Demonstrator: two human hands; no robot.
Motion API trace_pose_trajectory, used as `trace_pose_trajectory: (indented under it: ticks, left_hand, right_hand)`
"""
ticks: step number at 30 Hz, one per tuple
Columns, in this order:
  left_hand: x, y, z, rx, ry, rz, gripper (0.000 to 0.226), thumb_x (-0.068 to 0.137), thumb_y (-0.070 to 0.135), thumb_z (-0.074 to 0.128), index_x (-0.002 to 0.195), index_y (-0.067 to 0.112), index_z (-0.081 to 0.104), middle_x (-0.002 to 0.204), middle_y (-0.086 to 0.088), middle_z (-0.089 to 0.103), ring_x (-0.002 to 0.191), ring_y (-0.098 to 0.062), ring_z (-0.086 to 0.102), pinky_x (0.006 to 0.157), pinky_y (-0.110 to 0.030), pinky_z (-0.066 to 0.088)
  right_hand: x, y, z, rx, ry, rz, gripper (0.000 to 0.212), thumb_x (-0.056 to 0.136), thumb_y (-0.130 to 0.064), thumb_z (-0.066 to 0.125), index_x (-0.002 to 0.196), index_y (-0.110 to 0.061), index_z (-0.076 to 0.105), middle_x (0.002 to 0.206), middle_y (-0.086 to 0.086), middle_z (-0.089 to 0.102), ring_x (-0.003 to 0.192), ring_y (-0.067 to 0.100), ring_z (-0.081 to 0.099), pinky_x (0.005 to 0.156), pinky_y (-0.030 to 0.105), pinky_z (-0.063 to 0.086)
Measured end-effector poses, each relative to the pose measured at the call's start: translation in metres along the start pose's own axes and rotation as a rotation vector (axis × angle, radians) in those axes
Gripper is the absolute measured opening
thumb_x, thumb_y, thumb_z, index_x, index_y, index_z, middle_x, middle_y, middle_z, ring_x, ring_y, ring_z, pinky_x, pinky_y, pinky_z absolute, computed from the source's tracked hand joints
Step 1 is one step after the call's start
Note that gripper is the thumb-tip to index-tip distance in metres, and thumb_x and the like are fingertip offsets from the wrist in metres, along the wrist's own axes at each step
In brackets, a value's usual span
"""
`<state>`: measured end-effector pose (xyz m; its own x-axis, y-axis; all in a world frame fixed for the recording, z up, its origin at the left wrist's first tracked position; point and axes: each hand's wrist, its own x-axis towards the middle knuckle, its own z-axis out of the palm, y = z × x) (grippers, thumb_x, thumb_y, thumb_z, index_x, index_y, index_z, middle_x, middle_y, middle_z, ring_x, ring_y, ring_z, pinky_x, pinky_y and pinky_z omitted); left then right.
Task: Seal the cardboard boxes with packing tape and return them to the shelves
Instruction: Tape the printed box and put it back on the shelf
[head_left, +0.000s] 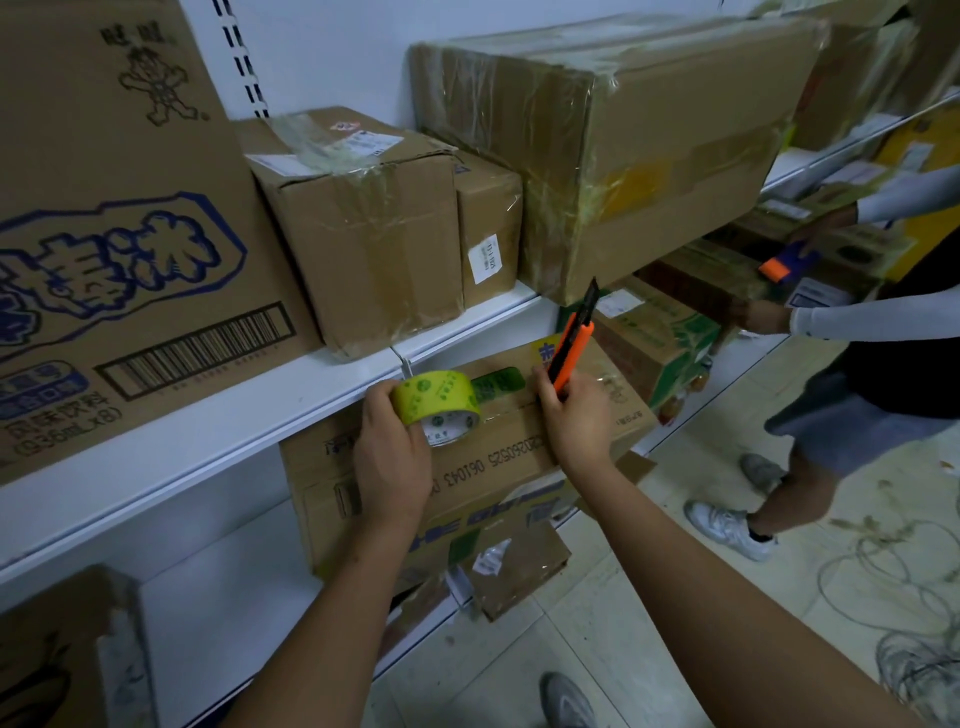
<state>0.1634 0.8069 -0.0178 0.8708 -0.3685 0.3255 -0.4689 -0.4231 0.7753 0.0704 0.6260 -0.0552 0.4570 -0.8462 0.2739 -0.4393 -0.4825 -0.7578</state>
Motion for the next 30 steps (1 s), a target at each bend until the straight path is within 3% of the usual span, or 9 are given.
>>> trace_pose_trajectory:
  ticks: [6,11,15,17,20,23,27,30]
  left_hand:
    - [-0.004,-0.012,-0.023,0.265,-0.12,0.21,0.048,0.083,-0.003,0.063,0.127,0.01,0.051,0.126,-0.013,0.057,0.105,-0.039,0.061,0.073,-0.044,0.048]
    - [0.002,-0.049,-0.08,0.477,-0.052,0.442,0.07,0.058,-0.013,0.073,0.119,0.012,0.05,0.111,-0.011,0.048,0.085,-0.04,0.062,0.051,-0.04,0.049]
    - [0.001,-0.07,-0.109,0.585,-0.013,0.513,0.086,0.051,-0.018,0.072,0.128,0.013,0.051,0.105,-0.011,0.042,0.092,-0.03,0.046,0.045,-0.037,0.046]
    - [0.0,-0.079,-0.122,0.631,-0.013,0.526,0.09,0.05,-0.018,0.074,0.132,0.012,0.052,0.103,-0.012,0.041,0.093,-0.031,0.043,0.045,-0.036,0.044]
    - [-0.003,-0.088,-0.143,0.69,-0.027,0.527,0.092,0.056,-0.015,0.077,0.139,0.016,0.053,0.099,-0.013,0.043,0.09,-0.033,0.045,0.051,-0.036,0.043]
    - [-0.002,-0.098,-0.161,0.763,-0.057,0.577,0.09,0.059,-0.009,0.08,0.14,0.021,0.055,0.095,-0.015,0.045,0.083,-0.035,0.048,0.062,-0.041,0.042]
    - [-0.011,-0.109,-0.169,0.779,-0.03,0.629,0.077,0.067,-0.01,0.054,0.137,0.021,0.057,0.091,-0.017,0.046,0.08,-0.032,0.041,0.063,-0.039,0.038]
    - [-0.014,-0.11,-0.169,0.809,-0.052,0.683,0.075,0.073,0.0,0.032,0.14,0.02,0.057,0.09,-0.014,0.044,0.08,-0.028,0.037,0.065,-0.035,0.022]
  right_hand:
    - [0.0,0.005,0.003,-0.126,0.028,-0.038,0.047,0.099,-0.058,0.04,0.063,-0.029,0.029,0.064,-0.003,0.043,0.056,0.015,0.043,0.05,0.03,0.027]
    - [0.004,0.009,0.008,-0.155,0.06,-0.081,0.051,0.098,-0.062,0.033,0.068,-0.022,0.044,0.068,0.0,0.05,0.061,0.018,0.052,0.049,0.031,0.034]
    - [0.01,0.004,0.008,-0.169,0.046,-0.118,0.042,0.102,-0.049,0.042,0.067,-0.026,0.04,0.066,-0.001,0.049,0.068,0.026,0.053,0.075,0.044,0.045]
    - [0.008,0.003,0.007,-0.203,0.059,-0.113,0.043,0.102,-0.048,0.042,0.067,-0.023,0.043,0.067,0.0,0.051,0.07,0.027,0.054,0.084,0.045,0.042]
    - [0.004,-0.001,0.005,-0.224,0.06,-0.104,0.038,0.103,-0.044,0.044,0.076,-0.019,0.052,0.069,0.0,0.051,0.077,0.03,0.057,0.086,0.043,0.036]
    - [-0.002,0.001,-0.001,-0.163,0.054,-0.105,0.039,0.103,-0.042,0.046,0.072,-0.019,0.05,0.066,-0.001,0.05,0.073,0.03,0.055,0.084,0.046,0.042]
    - [-0.014,0.013,-0.01,-0.08,0.063,-0.13,0.047,0.102,-0.042,0.047,0.062,-0.018,0.044,0.062,-0.001,0.049,0.065,0.024,0.051,0.072,0.049,0.047]
    - [-0.021,0.02,-0.013,-0.035,0.075,-0.118,0.051,0.101,-0.047,0.044,0.066,-0.01,0.05,0.065,0.004,0.052,0.065,0.024,0.052,0.069,0.049,0.048]
